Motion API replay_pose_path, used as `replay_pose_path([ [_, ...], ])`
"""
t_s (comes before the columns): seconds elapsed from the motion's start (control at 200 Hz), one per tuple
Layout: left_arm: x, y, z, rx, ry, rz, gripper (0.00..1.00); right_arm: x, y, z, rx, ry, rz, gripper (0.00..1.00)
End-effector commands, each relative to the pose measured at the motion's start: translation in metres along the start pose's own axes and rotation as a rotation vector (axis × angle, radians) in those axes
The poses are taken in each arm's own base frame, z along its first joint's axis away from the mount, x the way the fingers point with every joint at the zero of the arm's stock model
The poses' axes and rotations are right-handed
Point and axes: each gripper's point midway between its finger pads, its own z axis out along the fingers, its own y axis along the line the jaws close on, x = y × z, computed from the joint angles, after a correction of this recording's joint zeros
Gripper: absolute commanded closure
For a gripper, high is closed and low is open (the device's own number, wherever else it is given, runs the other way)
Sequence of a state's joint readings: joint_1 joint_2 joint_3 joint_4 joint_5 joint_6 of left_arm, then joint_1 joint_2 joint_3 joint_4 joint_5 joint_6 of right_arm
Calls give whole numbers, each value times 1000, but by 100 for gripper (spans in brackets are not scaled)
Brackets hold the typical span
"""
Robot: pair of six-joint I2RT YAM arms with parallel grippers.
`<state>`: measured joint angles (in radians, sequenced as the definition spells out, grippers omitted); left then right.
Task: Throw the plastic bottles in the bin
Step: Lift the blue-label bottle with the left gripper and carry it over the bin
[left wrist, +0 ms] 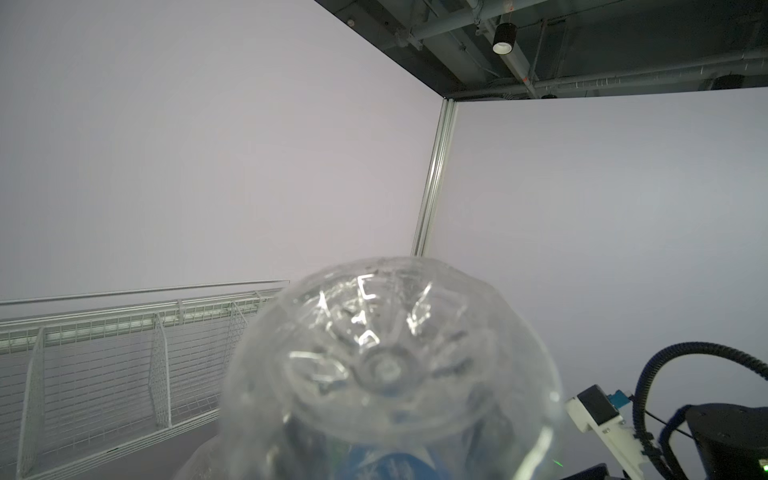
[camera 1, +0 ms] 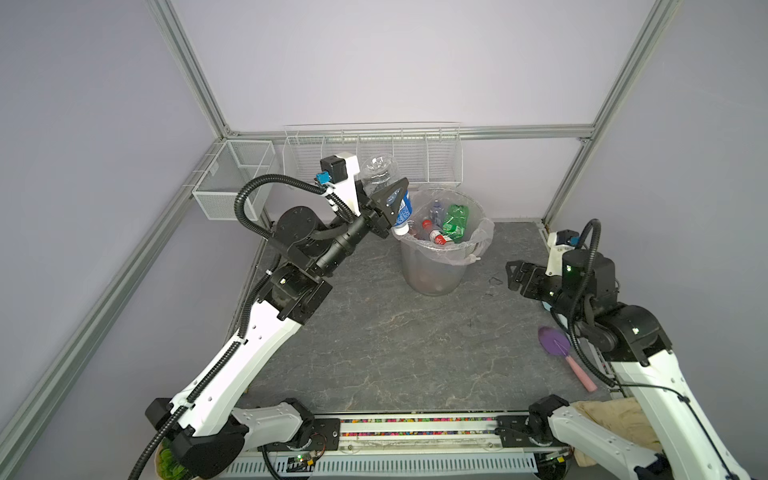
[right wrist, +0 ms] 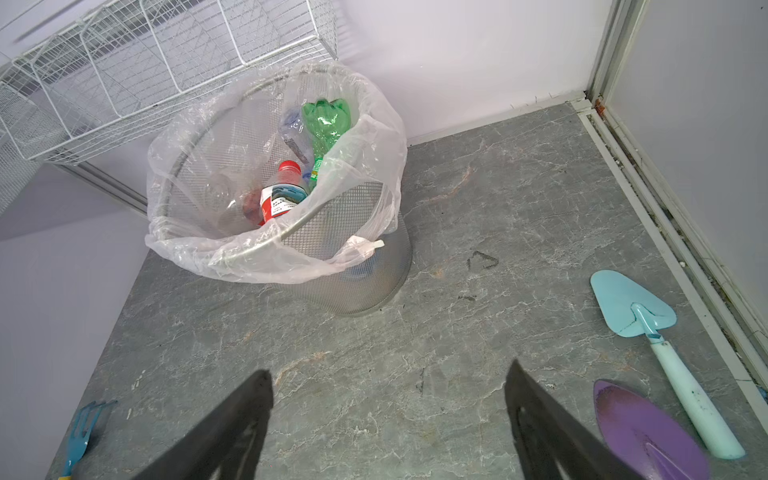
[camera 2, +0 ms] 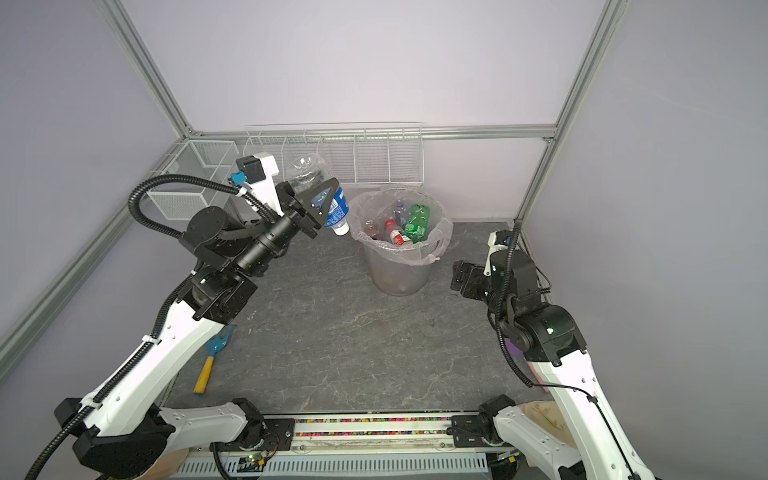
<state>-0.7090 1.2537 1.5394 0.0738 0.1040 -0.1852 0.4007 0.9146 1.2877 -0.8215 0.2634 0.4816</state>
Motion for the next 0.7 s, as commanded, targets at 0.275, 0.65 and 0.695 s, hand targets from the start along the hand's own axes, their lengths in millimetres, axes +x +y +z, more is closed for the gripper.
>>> replay_pose_path([
  [0.275,-45,-11,23,-2,-104,113,100,5,4,4,-39,6,-9,11],
  [0.65,-67,-24,44,10,-125,164,100,18,9,10,-72,51,-39,11],
  [0.695,-68,-26,46,11,-126,170,100,19,9,11,-71,57,-42,11],
])
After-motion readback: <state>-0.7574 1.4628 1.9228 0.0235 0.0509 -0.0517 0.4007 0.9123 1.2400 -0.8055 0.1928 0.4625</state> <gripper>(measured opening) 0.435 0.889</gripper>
